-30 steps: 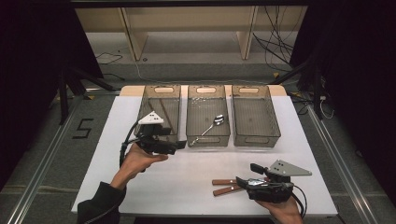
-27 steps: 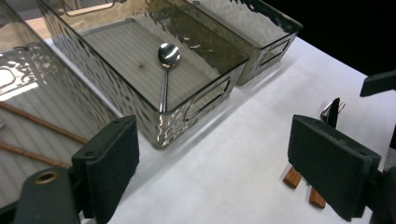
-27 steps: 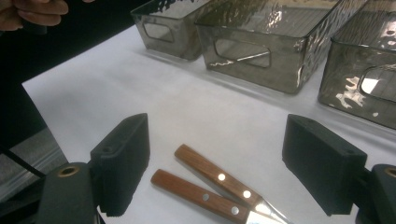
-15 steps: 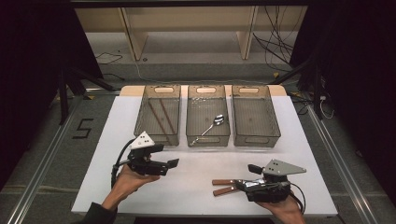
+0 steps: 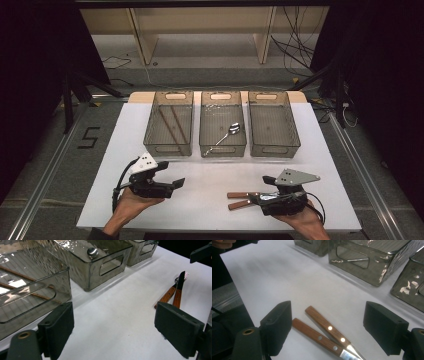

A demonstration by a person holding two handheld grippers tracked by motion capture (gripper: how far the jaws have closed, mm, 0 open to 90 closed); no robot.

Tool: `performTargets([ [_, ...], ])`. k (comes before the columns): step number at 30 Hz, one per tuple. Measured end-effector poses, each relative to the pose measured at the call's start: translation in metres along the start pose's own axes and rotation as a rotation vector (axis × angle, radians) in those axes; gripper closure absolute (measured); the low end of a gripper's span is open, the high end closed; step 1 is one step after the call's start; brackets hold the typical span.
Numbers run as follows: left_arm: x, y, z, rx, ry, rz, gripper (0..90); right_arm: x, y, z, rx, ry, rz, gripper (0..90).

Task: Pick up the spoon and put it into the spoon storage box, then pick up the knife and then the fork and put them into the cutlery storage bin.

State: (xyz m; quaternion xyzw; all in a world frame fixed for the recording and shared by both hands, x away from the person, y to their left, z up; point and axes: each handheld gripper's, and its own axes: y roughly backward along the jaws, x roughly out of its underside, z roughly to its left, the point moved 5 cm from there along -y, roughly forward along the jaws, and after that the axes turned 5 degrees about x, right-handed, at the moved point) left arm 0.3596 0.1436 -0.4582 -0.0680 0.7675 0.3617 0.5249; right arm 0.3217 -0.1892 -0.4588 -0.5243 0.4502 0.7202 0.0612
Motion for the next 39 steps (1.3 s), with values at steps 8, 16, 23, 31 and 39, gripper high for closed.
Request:
performTargets([
  [8,0.001,0.001,-0.001,-0.006,-0.004,-0.015,15.4,-0.005,-0.006,0.001,0.001,0.040,0.032,23.8],
  [16,0.000,0.006,0.001,-0.005,0.002,-0.045,15.2,-0.007,-0.011,-0.001,0.000,0.101,0.102,24.1],
  [23,0.004,0.008,0.001,-0.015,-0.012,-0.043,15.1,-0.007,-0.017,-0.003,0.022,0.205,0.196,26.5],
  [31,0.010,0.009,-0.001,-0.014,-0.017,-0.047,15.1,-0.005,-0.023,0.002,0.008,0.323,0.287,33.6],
  [39,0.012,0.011,0.000,-0.010,-0.017,-0.052,15.1,0.005,-0.032,0.012,-0.033,0.430,0.390,37.7],
])
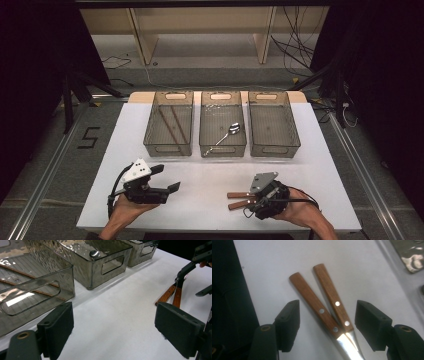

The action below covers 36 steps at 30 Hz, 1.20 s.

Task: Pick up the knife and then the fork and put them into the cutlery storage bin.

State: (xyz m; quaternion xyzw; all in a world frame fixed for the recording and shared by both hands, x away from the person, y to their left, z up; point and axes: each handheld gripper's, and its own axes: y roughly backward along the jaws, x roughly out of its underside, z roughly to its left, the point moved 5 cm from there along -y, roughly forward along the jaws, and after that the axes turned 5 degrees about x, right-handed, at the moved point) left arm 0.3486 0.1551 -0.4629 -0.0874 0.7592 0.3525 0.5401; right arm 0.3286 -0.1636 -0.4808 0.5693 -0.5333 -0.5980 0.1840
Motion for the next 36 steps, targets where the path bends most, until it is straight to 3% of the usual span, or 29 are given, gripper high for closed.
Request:
performTargets([
  [7,0.001,-0.001,0.000,0.002,-0.007,0.009,15.1,0.000,-0.009,0.006,-0.028,0.062,0.074,44.1],
  [14,0.001,-0.001,0.000,0.002,-0.009,0.008,15.1,0.001,-0.015,0.004,-0.042,0.105,0.120,51.8],
  [29,0.001,-0.002,-0.001,0.007,-0.010,0.010,15.1,0.004,-0.023,0.002,-0.010,0.178,0.181,62.7],
  [36,0.001,-0.002,-0.001,0.007,-0.015,0.012,15.1,0.003,-0.026,0.005,-0.013,0.236,0.219,66.7],
])
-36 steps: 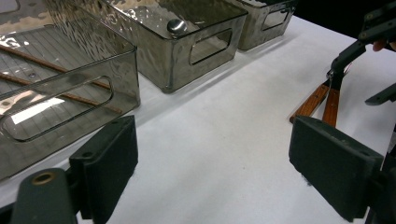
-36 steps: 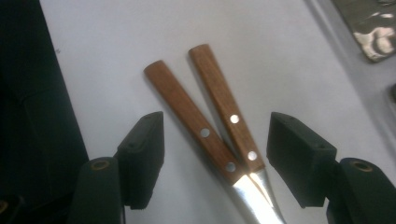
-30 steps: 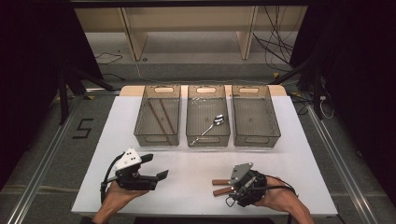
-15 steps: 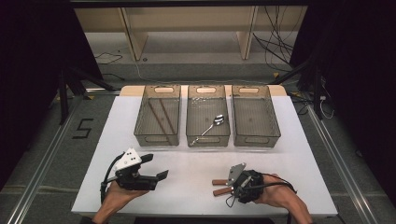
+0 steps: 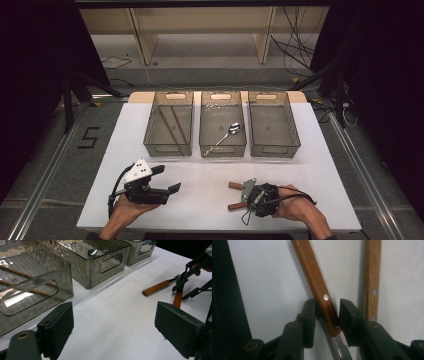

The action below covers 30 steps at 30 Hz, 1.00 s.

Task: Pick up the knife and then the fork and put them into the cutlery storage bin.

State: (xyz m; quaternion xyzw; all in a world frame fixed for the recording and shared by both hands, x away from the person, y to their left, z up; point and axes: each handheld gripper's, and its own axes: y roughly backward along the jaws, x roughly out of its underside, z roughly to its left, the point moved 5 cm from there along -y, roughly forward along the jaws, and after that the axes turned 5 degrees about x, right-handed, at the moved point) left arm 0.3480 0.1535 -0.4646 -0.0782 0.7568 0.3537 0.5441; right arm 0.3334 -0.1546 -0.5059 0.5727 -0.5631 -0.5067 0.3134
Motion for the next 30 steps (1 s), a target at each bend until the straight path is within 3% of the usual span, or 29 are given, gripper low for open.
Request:
performTargets([
  [13,0.0002,-0.0012,-0.0012,0.002,-0.002,0.002,15.2,-0.0014,-0.0013,-0.0049,-0.062,0.025,0.020,69.6],
  [22,0.0003,-0.0016,-0.0017,0.005,-0.005,0.008,15.2,-0.0022,-0.0003,-0.0027,-0.060,0.056,0.010,74.6],
  [30,0.0003,-0.0016,-0.0020,0.006,-0.008,0.009,15.2,-0.0046,-0.0014,-0.0041,-0.023,0.085,-0.012,80.0],
])
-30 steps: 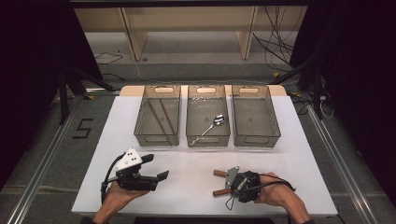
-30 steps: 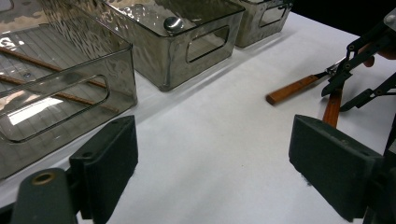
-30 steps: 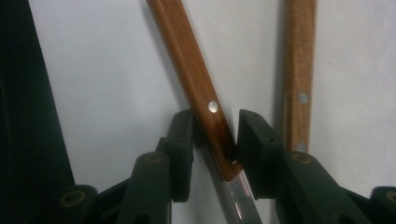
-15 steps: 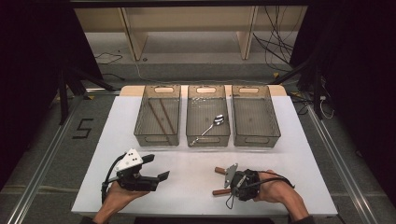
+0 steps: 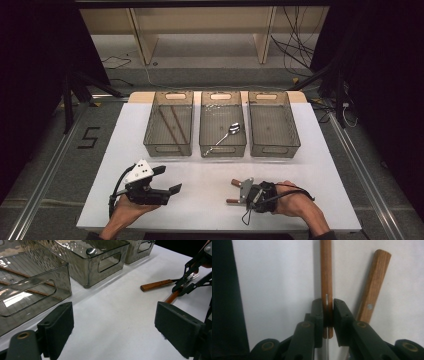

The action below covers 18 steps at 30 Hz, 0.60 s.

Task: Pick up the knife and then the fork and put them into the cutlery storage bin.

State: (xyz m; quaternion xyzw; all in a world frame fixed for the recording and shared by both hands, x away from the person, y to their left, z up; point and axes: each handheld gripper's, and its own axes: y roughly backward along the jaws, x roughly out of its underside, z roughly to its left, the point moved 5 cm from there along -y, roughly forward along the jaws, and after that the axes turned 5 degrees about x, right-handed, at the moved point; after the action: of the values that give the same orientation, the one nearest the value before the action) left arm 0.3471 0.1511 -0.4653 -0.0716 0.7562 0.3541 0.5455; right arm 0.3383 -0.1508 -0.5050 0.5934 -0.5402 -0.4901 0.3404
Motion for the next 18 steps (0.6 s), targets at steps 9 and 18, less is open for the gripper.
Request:
performTargets([
  [9,0.000,0.000,0.000,-0.001,0.002,0.000,15.2,0.000,0.002,-0.003,0.021,0.007,-0.013,81.2],
  [18,0.000,0.000,0.001,-0.003,0.009,-0.002,15.2,-0.001,0.023,-0.017,0.049,-0.089,-0.130,81.2],
])
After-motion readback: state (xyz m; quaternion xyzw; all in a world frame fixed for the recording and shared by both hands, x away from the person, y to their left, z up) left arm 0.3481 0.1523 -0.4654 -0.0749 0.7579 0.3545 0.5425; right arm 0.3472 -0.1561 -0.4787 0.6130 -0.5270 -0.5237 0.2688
